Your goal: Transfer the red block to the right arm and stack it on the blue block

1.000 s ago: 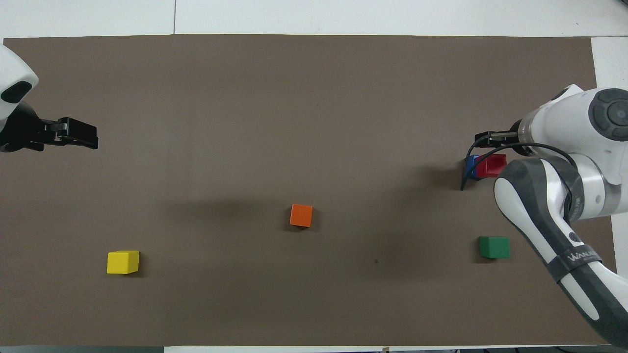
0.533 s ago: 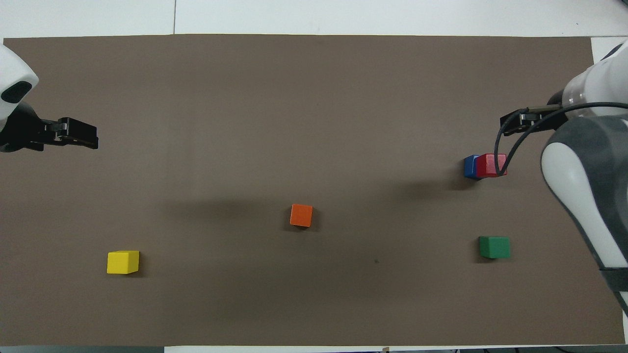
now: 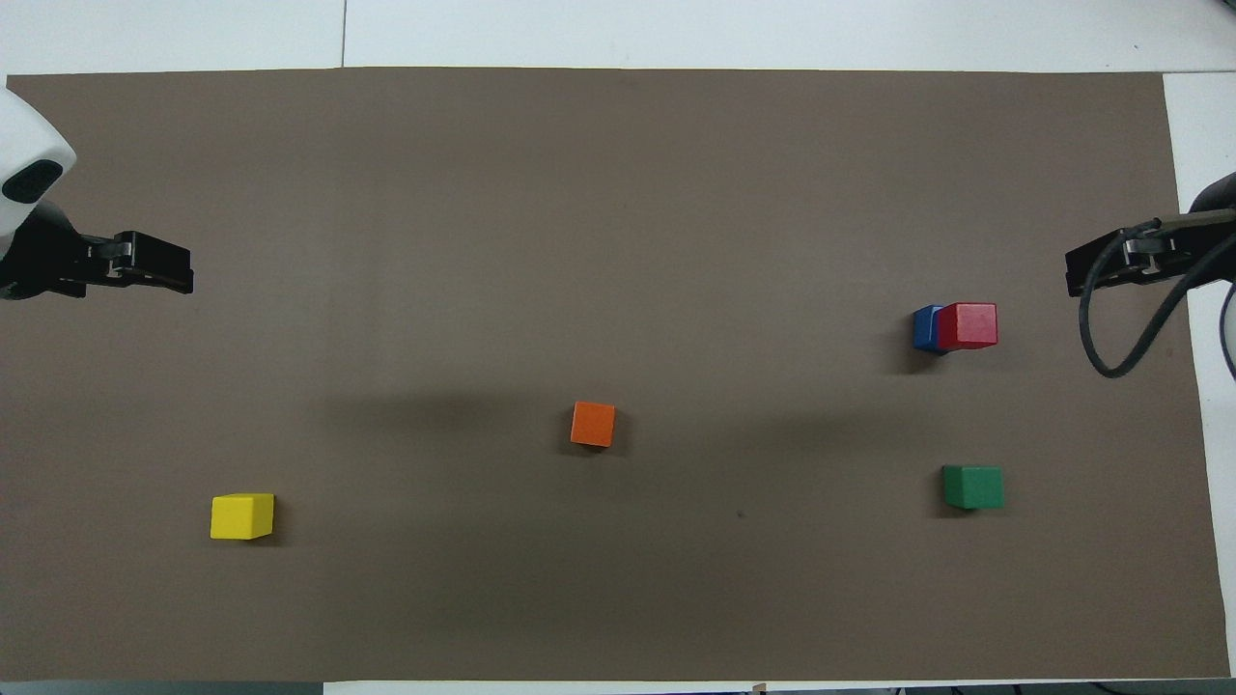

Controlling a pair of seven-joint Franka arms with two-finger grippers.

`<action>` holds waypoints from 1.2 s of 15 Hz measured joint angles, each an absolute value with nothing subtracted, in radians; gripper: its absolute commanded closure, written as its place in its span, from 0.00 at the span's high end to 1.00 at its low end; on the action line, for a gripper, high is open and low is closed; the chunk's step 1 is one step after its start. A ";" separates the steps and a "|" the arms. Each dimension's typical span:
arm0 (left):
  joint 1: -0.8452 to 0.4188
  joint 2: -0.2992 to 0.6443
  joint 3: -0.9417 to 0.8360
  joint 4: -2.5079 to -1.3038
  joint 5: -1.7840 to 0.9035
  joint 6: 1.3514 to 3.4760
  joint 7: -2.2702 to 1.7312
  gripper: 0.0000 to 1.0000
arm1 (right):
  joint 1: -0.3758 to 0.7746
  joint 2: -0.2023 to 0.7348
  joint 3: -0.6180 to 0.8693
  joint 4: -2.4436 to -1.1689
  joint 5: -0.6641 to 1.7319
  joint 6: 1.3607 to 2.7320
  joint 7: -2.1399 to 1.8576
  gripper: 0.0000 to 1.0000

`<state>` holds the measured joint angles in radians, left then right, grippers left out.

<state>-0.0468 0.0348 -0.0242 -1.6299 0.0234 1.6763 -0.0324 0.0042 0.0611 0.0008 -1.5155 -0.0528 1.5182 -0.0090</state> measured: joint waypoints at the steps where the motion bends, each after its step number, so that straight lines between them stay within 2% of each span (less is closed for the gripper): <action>1: -0.047 0.035 -0.024 -1.630 0.023 1.676 -0.032 1.00 | 0.016 0.061 -0.037 -1.514 0.029 1.511 -0.009 1.00; 5: -0.047 0.035 -0.024 -1.630 0.023 1.676 -0.032 1.00 | 0.020 0.063 -0.098 -1.514 0.047 1.512 -0.025 1.00; 10: -0.047 0.035 -0.024 -1.630 0.023 1.676 -0.033 1.00 | 0.019 0.063 -0.035 -1.518 -0.020 1.544 -0.023 1.00; 14: -0.047 0.035 -0.024 -1.630 0.023 1.676 -0.033 1.00 | 0.016 0.050 -0.028 -1.587 -0.023 1.615 -0.010 1.00; 18: -0.047 0.035 -0.024 -1.630 0.023 1.676 -0.033 1.00 | 0.005 0.028 -0.028 -1.588 -0.023 1.590 -0.009 1.00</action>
